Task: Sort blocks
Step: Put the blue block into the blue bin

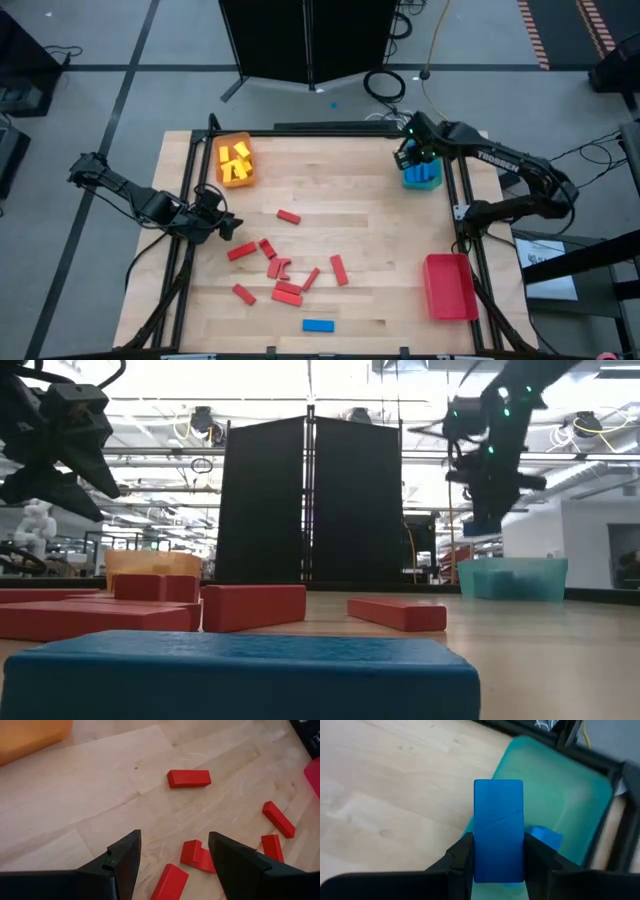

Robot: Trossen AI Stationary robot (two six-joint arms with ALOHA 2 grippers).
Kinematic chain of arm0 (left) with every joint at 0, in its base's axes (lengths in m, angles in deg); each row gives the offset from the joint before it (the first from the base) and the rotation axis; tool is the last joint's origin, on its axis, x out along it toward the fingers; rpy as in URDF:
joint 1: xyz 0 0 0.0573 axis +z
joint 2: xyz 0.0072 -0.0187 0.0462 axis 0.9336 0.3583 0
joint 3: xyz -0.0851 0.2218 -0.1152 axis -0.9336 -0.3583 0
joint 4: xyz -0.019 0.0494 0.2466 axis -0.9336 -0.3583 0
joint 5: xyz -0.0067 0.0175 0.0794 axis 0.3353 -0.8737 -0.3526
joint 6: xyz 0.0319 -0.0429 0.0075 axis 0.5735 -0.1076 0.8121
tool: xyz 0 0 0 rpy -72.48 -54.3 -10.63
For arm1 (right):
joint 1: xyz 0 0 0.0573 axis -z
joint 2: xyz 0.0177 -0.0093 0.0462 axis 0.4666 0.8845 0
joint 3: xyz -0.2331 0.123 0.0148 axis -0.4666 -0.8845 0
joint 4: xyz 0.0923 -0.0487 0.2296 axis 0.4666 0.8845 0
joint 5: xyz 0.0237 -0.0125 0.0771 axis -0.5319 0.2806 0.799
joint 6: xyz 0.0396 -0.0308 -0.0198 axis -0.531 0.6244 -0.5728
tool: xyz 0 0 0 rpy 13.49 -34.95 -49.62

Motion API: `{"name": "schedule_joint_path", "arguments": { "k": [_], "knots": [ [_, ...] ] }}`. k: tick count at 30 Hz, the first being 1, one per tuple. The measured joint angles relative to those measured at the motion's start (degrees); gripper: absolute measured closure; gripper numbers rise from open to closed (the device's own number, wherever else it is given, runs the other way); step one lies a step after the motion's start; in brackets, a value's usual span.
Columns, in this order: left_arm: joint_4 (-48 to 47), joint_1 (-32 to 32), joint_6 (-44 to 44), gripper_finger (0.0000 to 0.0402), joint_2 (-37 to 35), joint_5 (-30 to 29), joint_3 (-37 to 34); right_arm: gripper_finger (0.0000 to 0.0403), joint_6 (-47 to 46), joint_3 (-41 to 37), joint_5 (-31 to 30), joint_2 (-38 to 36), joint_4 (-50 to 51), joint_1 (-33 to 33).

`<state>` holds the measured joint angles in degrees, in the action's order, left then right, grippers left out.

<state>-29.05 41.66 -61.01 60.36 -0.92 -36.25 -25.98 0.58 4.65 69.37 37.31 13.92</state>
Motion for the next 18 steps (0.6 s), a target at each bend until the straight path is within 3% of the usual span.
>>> {"name": "schedule_joint_path", "arguments": {
  "k": [7, 13, 18],
  "knots": [
    [-0.09, -0.01, -1.43, 0.0174, 0.01, -0.43, 0.0, 0.0307, -7.17, -9.36, 1.21, -0.18, -7.04, 2.34],
    [-0.06, 0.01, -1.54, 0.0174, 0.01, -1.8, 0.0, 0.0304, -8.82, -10.88, 1.2, 0.14, -8.42, 3.24],
    [-0.07, 0.01, -1.55, 0.0174, -0.01, -2.03, 0.0, 0.0228, -8.45, -10.88, 1.18, 0.43, -8.64, 4.31]
  ]
}}
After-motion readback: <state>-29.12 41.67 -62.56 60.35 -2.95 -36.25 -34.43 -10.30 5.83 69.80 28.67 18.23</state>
